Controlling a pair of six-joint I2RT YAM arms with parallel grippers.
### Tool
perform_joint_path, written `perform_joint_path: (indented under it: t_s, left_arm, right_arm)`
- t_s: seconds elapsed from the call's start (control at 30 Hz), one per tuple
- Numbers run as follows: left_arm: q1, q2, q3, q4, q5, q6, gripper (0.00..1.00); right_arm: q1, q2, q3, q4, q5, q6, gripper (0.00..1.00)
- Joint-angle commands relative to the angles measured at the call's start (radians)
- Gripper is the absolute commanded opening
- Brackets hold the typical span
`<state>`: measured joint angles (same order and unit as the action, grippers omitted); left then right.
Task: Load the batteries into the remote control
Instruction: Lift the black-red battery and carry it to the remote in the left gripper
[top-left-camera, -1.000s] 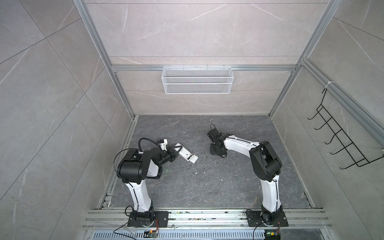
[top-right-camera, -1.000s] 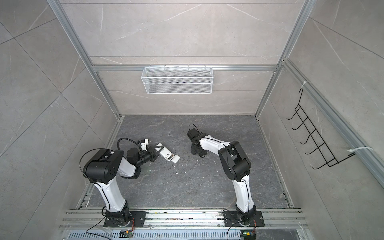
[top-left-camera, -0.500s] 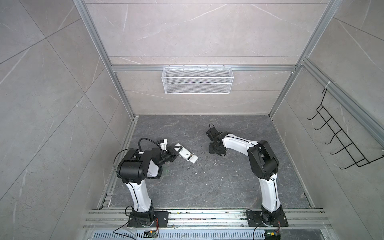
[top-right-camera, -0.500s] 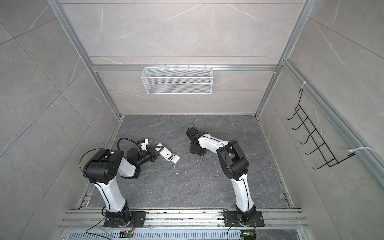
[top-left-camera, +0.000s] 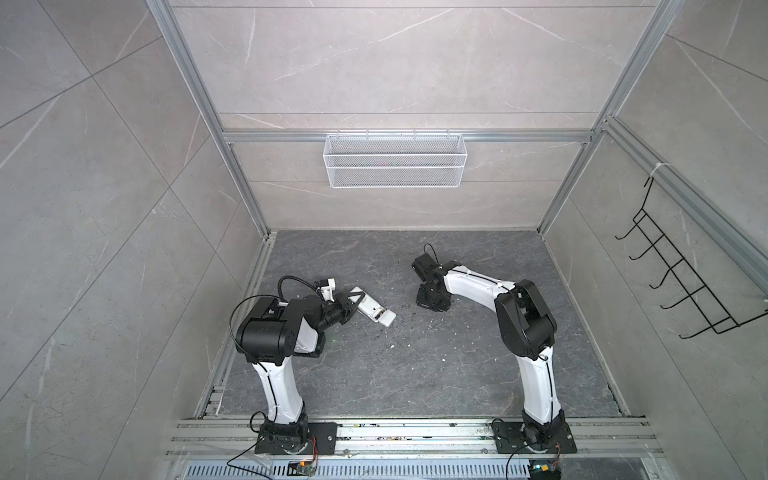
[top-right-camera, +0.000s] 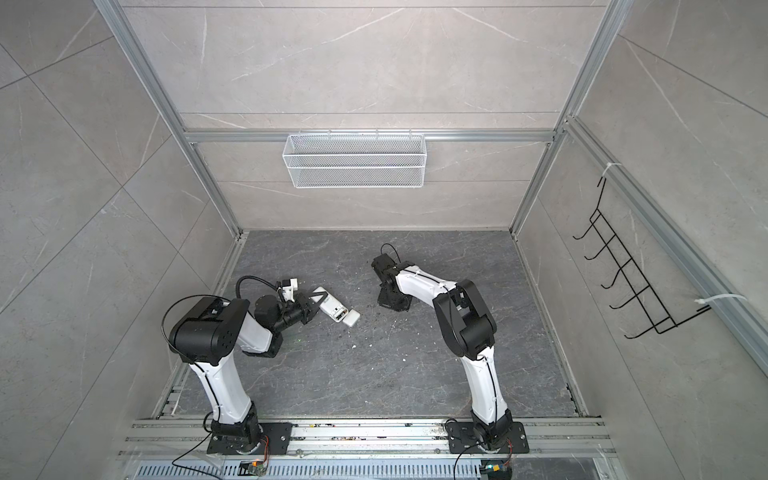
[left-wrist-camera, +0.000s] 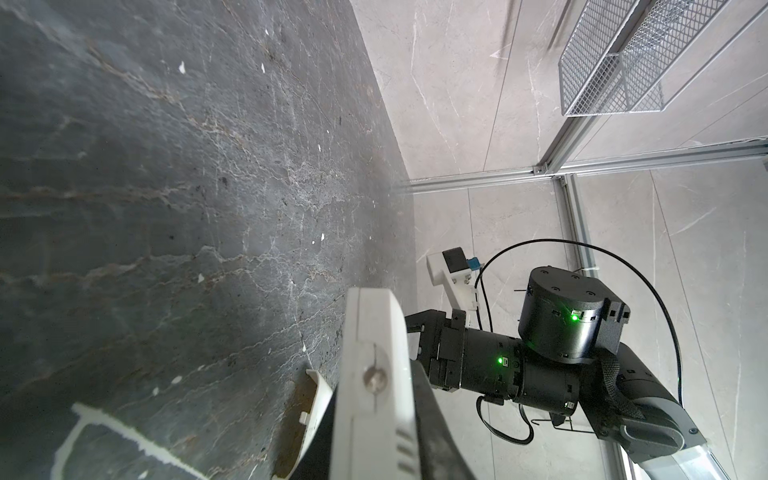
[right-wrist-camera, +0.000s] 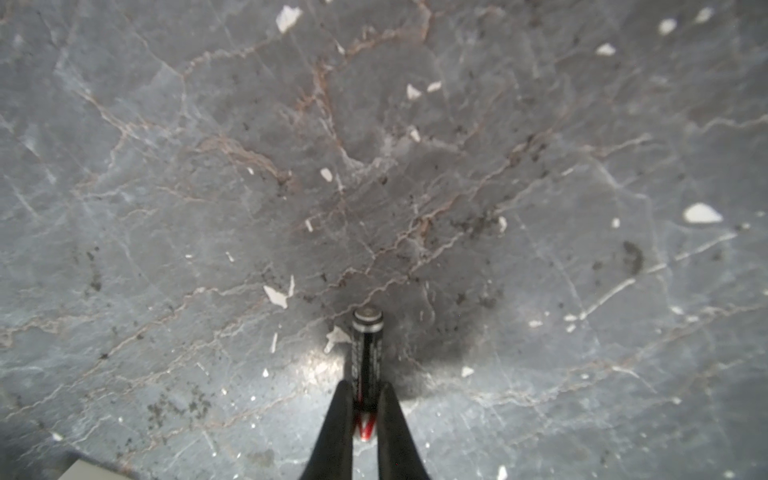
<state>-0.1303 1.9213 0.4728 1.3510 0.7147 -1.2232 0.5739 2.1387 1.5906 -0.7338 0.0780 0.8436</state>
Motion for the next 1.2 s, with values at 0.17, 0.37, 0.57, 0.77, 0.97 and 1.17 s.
perform_joint_path:
  t_s: [0.17, 0.37, 0.57, 0.77, 0.97, 1.17]
  left_arm:
    - [0.003, 0.023, 0.030, 0.063, 0.023, 0.007, 0.00]
    - [0.003, 0.022, 0.032, 0.062, 0.026, 0.004, 0.00]
    - [-0.002, 0.026, 0.041, 0.062, 0.038, -0.011, 0.00]
    - [-0.050, 0.064, 0.099, 0.062, 0.011, -0.066, 0.00]
    - [-0.133, 0.139, 0.216, 0.062, -0.028, -0.115, 0.00]
    - [-0.219, 0.171, 0.298, 0.062, -0.067, -0.058, 0.00]
  right_arm:
    - [0.001, 0.050, 0.032, -0.030, 0.013, 0.025, 0.22]
    - [0.001, 0.042, 0.004, -0.006, 0.023, 0.049, 0.16]
    - [0.001, 0.001, -0.014, 0.016, 0.026, 0.067, 0.09]
    - [0.002, -0.118, -0.044, 0.058, 0.005, 0.164, 0.08]
    - [0.001, -0.265, -0.152, 0.233, -0.124, 0.331, 0.07]
    - [0.004, -0.348, -0.244, 0.366, -0.257, 0.443, 0.06]
